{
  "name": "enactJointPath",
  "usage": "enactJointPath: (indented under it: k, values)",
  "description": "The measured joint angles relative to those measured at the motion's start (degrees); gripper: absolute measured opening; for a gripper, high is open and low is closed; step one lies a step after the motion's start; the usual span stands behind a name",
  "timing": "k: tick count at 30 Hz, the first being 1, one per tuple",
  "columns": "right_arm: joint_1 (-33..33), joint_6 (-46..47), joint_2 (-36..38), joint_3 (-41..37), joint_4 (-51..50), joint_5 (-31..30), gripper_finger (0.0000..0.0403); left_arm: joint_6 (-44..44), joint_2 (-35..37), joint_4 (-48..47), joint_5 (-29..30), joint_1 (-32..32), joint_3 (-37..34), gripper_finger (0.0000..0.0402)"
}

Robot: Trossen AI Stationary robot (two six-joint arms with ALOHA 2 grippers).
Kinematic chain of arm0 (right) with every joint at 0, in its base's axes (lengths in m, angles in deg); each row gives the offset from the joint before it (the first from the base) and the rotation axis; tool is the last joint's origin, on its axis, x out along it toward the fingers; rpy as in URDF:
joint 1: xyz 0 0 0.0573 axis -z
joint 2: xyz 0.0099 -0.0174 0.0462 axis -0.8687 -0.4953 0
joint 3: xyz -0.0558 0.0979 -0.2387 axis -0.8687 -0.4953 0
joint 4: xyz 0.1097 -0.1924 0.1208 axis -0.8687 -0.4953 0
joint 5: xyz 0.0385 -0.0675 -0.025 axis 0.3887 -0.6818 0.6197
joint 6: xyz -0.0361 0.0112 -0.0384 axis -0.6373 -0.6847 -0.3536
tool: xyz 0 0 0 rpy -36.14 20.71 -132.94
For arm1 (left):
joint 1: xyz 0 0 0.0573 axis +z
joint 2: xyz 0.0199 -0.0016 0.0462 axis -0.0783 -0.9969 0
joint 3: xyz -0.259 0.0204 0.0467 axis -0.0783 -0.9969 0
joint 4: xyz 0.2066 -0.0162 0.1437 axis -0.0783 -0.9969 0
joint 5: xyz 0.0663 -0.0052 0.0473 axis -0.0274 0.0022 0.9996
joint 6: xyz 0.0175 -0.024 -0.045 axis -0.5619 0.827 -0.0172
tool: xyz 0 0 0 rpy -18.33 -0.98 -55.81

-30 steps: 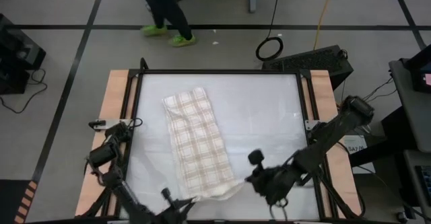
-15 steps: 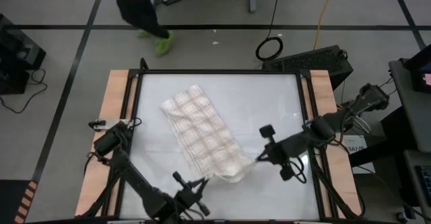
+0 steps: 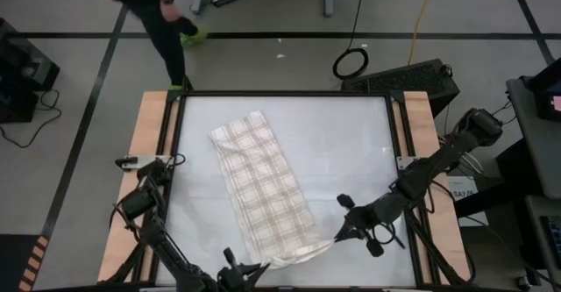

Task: Roll towel
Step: Roll the white-brown patterned towel

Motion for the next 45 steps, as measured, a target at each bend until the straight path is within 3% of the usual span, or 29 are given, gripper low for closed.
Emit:
enactJointPath:
  k: [6, 15, 21, 26, 29, 31, 35, 40, 45]
  values:
    - [-1.55, 2.44, -6.18, 0.00, 3.53, 1.70, 0.0004, 5.17, -2.82, 1.49, -5.84, -0.31, -0.02, 0.0008]
    - [-0.81, 7.38, -18.41, -0.15, 16.05, 2.19, 0.0004, 10.87, -3.94, 2.88, -6.25, -1.73, -0.04, 0.0008]
    - [0.19, 9.76, -21.85, -0.13, 19.58, 5.09, 0.0004, 14.20, -3.94, 2.27, -9.13, -2.19, -0.04, 0.0008]
    - [1.85, 10.03, -21.07, -0.13, 18.70, 4.90, 0.0004, 12.54, -3.94, -1.83, -3.97, -2.22, -0.04, 0.0008]
    - [3.29, 9.30, -18.02, -0.12, 14.00, 3.20, 0.0003, 12.57, -3.94, -4.96, 2.64, -1.50, -0.04, 0.0008]
    - [4.19, 8.15, -15.44, -0.11, 9.64, 2.66, 0.0002, 11.54, -3.92, -4.96, 3.69, -0.92, -0.04, 0.0008]
    - [4.49, 6.02, -11.61, -0.11, 5.31, 2.64, 0.0002, 11.63, -3.92, -4.79, 0.95, -0.42, -0.04, 0.0008]
    - [3.77, 4.93, -12.22, -0.04, 5.27, 3.40, 0.0001, 12.80, -3.92, -3.12, -4.22, 0.27, -0.04, 0.0010]
    - [3.60, 4.67, -14.61, 0.08, 5.09, 3.38, 0.0001, 12.84, -3.92, -2.58, -4.57, -0.33, -0.04, 0.0056]
